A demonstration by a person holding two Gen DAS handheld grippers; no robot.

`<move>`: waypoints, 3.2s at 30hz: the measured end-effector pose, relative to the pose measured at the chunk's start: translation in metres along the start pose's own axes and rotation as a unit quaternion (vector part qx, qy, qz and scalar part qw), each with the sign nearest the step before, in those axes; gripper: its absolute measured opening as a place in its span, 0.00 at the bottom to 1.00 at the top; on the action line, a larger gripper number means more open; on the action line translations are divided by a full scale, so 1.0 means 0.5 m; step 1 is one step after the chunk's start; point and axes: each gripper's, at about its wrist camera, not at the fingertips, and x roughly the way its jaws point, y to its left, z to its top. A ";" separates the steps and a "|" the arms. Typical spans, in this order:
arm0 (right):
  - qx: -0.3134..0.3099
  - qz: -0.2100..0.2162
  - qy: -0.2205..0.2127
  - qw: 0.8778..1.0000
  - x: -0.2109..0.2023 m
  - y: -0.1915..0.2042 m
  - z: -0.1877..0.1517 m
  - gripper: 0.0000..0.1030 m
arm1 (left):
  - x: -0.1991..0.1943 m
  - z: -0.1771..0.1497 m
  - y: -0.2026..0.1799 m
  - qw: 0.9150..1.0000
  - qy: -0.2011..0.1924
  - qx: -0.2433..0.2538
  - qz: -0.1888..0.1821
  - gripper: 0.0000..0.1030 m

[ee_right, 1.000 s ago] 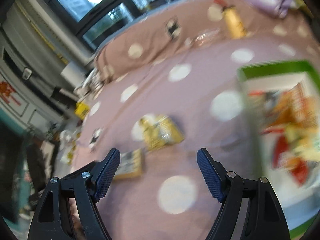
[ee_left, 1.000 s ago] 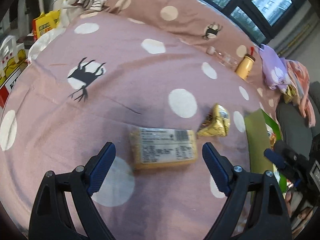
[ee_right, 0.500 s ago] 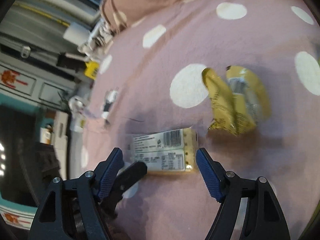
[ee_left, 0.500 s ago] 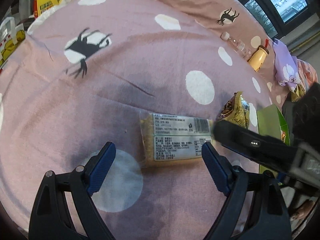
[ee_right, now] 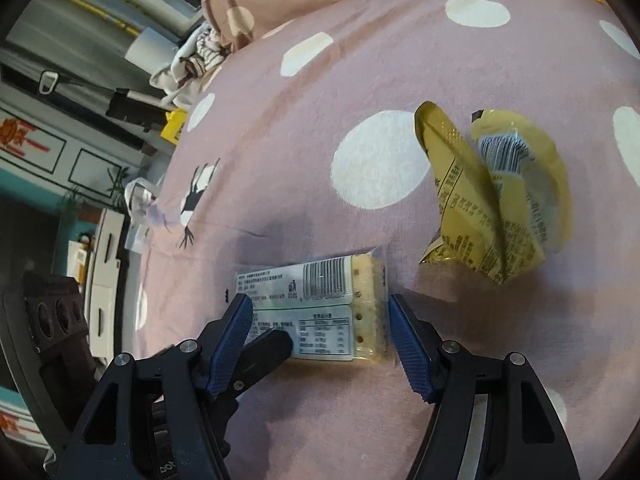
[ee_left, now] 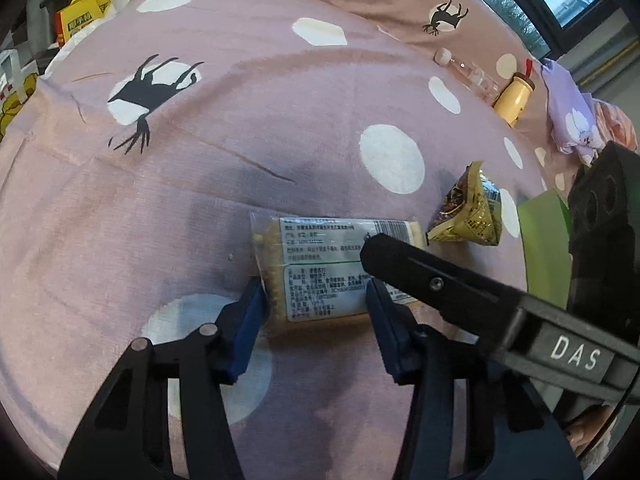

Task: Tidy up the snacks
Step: 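Lift the biscuit packet and carry it over the green box, then lower the biscuit packet into the box and open the right tool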

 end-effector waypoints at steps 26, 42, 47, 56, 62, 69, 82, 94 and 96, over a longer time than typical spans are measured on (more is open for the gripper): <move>-0.009 -0.009 -0.124 0.992 -0.152 0.052 -0.055 0.69 | -0.128 -0.052 -0.092 0.990 -0.129 0.062 -0.011 0.45; -0.004 -0.023 -0.187 0.982 -0.251 0.012 -0.090 0.69 | -0.159 -0.100 -0.181 0.977 -0.186 0.097 -0.032 0.43; -0.014 -0.022 -0.212 0.977 -0.297 0.020 -0.102 0.69 | -0.188 -0.109 -0.210 0.971 -0.204 0.115 -0.042 0.43; -0.003 -0.027 -0.258 0.966 -0.417 -0.015 -0.128 0.69 | -0.220 -0.118 -0.313 0.962 -0.213 0.155 -0.078 0.43; 0.022 -0.052 -0.277 0.959 -0.473 -0.075 -0.135 0.69 | -0.189 -0.123 -0.392 0.960 -0.193 0.173 -0.105 0.43; 0.068 -0.064 -0.286 0.954 -0.530 -0.181 -0.139 0.69 | -0.142 -0.125 -0.504 0.956 -0.162 0.214 -0.116 0.43; 0.148 -0.089 -0.278 0.945 -0.584 -0.346 -0.143 0.69 | -0.036 -0.124 -0.636 0.954 -0.093 0.253 -0.133 0.40; 0.196 -0.119 -0.225 0.947 -0.546 -0.428 -0.130 0.69 | 0.036 -0.131 -0.656 0.960 -0.034 0.245 -0.131 0.35; 0.200 -0.122 -0.220 0.947 -0.540 -0.433 -0.128 0.69 | 0.042 -0.131 -0.656 0.961 -0.030 0.244 -0.129 0.35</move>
